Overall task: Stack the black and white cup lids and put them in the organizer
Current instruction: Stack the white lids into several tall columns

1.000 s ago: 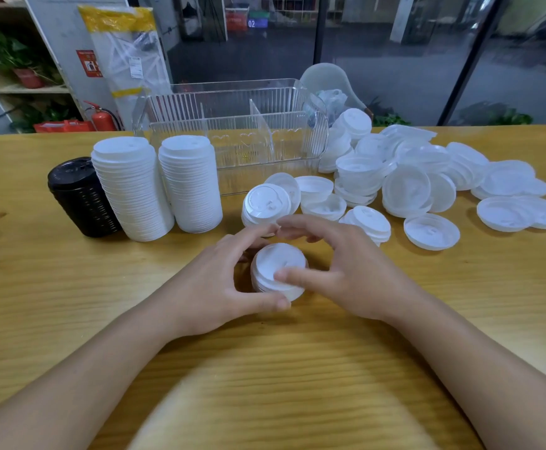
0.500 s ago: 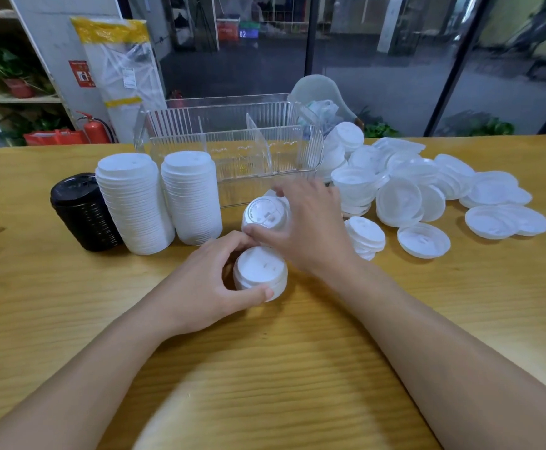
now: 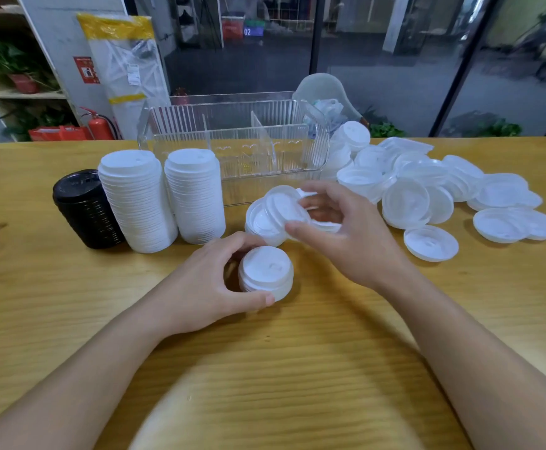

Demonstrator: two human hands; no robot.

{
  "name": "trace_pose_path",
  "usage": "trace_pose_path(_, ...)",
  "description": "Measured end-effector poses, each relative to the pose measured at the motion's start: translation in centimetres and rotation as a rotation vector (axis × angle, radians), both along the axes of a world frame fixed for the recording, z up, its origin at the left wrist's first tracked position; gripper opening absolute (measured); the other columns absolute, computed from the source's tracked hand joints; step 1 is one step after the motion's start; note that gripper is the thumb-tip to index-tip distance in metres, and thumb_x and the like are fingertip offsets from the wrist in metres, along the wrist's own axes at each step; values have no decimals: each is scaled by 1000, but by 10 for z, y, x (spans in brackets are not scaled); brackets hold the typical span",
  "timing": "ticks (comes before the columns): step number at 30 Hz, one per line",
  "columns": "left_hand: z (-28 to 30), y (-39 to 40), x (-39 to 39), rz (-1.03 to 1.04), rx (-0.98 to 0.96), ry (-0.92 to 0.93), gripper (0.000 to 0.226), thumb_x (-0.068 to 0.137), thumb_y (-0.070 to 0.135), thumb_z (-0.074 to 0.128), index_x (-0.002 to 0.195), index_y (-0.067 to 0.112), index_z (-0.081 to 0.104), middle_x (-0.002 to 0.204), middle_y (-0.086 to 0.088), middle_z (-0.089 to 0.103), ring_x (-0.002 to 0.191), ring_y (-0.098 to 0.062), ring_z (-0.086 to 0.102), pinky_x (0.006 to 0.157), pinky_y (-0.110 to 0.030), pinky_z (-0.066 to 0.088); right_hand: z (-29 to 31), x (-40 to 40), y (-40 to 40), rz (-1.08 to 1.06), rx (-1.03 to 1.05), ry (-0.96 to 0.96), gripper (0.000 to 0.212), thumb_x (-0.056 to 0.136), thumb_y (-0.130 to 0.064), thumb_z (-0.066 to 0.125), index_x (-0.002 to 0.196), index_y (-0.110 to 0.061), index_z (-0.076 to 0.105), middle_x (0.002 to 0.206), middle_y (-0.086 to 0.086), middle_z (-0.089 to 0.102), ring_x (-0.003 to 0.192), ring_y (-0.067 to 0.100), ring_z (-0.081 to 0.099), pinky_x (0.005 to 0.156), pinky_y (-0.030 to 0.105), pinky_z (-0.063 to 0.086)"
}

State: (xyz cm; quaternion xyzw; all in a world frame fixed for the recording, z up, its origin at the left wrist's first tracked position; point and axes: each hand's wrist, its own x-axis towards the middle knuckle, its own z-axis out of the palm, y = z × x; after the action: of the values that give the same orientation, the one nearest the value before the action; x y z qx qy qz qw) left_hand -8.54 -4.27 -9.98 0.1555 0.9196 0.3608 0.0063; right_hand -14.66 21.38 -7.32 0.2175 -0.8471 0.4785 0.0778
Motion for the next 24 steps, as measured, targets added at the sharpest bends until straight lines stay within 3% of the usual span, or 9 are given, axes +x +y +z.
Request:
trace_pose_path(4,1,0,0,5,14,-13,72,80,54,96,141,53,58,136,35,64,133,5,56,115,-33,47,1,6,12,102,135,-29,49,86,-43,91,129,-32,72,122,-19,75,117,-1,70,104,29,56)
trace_pose_path(15,-7,0,-4,58,49,-36,72,70,57,100,132,55,63,129,27,70,130,1,60,113,-39,50,-8,17,-5,225,333,52,38,91,-50,84,126,-39,74,125,-25,71,124,-4,62,104,27,51)
trace_pose_path(19,-10,0,-5,58,62,-35,81,69,57,100,139,54,59,134,27,69,133,3,58,117,-36,47,-11,16,-9,236,352,73,40,92,-50,83,128,-37,74,127,-24,70,124,-3,62,106,31,51)
trace_pose_path(24,-9,0,-4,59,70,-40,97,67,56,102,148,51,50,134,30,69,135,4,58,120,-32,44,-13,18,-11,249,372,120,41,93,-46,82,132,-32,76,136,-24,67,129,-4,59,110,27,47)
